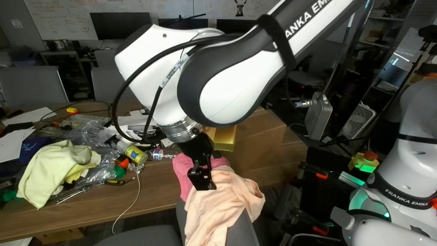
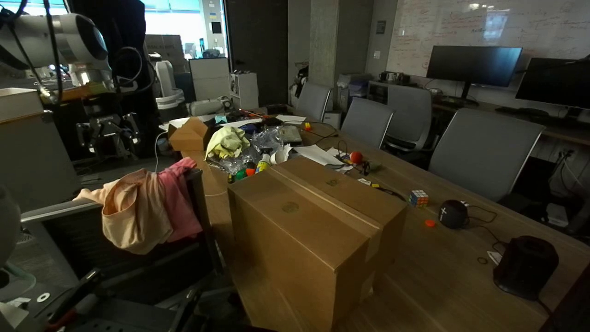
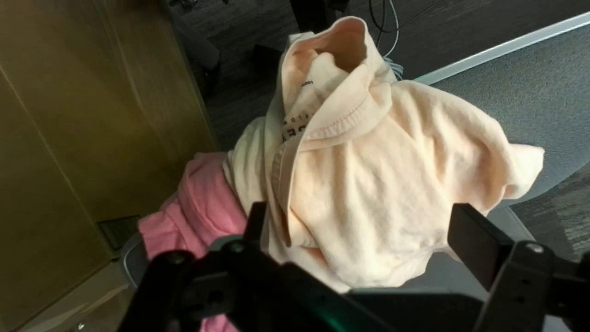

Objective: Put the clothes on the box

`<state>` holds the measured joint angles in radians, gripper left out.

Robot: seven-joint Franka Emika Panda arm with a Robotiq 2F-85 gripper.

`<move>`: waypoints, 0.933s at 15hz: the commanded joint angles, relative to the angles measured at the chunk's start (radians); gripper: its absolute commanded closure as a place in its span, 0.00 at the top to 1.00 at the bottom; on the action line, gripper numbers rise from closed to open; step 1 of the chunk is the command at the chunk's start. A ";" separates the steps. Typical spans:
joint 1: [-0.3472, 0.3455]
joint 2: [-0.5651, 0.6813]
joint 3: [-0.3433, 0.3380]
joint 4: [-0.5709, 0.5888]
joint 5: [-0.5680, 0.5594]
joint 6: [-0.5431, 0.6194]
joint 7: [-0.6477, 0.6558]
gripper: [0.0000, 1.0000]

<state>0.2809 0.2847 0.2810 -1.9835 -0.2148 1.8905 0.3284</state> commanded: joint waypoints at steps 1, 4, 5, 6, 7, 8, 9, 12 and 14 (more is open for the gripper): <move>0.021 0.062 -0.033 0.062 0.042 -0.020 0.007 1.00; 0.013 0.088 -0.046 0.071 0.089 -0.015 -0.006 1.00; 0.012 0.096 -0.050 0.073 0.103 -0.016 -0.009 1.00; 0.011 0.105 -0.054 0.075 0.118 -0.017 -0.010 1.00; 0.010 0.111 -0.058 0.074 0.131 -0.015 -0.011 1.00; 0.009 0.118 -0.062 0.071 0.142 -0.013 -0.013 1.00; 0.010 0.125 -0.068 0.070 0.147 -0.011 -0.005 1.00; 0.014 0.146 -0.082 0.067 0.144 -0.016 0.001 1.00; 0.018 0.158 -0.088 0.067 0.133 -0.023 -0.003 1.00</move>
<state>0.2816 0.4160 0.2113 -1.9441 -0.0894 1.8906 0.3287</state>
